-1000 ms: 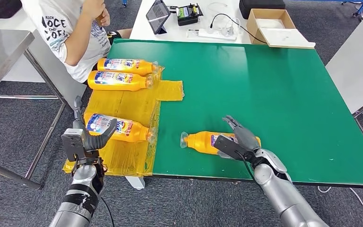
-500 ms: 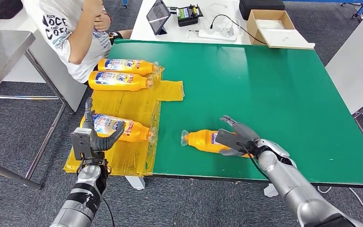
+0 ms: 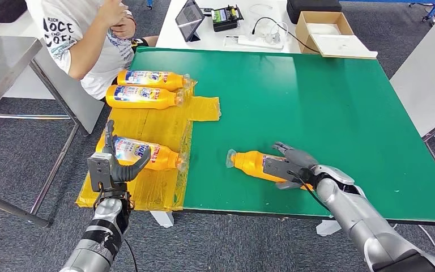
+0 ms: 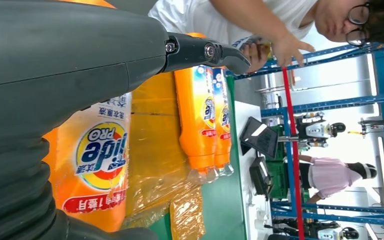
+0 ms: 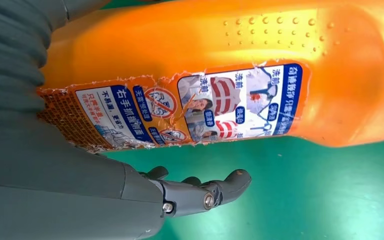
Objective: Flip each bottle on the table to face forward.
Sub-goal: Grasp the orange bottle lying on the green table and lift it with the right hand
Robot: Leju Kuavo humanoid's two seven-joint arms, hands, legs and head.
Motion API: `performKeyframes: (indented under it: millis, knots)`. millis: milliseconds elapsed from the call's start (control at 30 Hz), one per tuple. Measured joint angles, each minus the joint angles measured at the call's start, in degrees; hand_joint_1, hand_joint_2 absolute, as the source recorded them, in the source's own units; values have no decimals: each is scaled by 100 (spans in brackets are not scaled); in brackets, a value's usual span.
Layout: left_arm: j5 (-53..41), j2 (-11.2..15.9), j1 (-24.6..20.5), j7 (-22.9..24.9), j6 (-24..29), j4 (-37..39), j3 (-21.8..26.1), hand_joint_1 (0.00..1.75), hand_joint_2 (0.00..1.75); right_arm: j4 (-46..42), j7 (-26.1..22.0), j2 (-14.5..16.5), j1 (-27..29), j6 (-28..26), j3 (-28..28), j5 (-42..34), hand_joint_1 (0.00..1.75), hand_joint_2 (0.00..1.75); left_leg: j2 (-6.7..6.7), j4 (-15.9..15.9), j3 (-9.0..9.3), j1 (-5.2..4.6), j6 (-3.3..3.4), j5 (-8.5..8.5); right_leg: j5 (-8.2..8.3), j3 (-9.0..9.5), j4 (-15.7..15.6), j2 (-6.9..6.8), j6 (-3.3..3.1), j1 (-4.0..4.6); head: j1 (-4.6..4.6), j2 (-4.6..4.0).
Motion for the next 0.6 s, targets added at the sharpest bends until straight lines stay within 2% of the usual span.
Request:
performKeyframes:
  millis: [300,600]
  knots:
    - [15,0,3,50,-21,34,2,0,175,-154,157,-150,8,-135,321,-132,0,175,0,0,0,-1,0,0,0,0,0,0,0,0,0,0]
    - [15,1,14,73,-25,34,4,0,175,-280,266,-211,47,-188,412,-138,0,175,0,0,-1,0,0,0,0,0,0,0,0,0,-1,0]
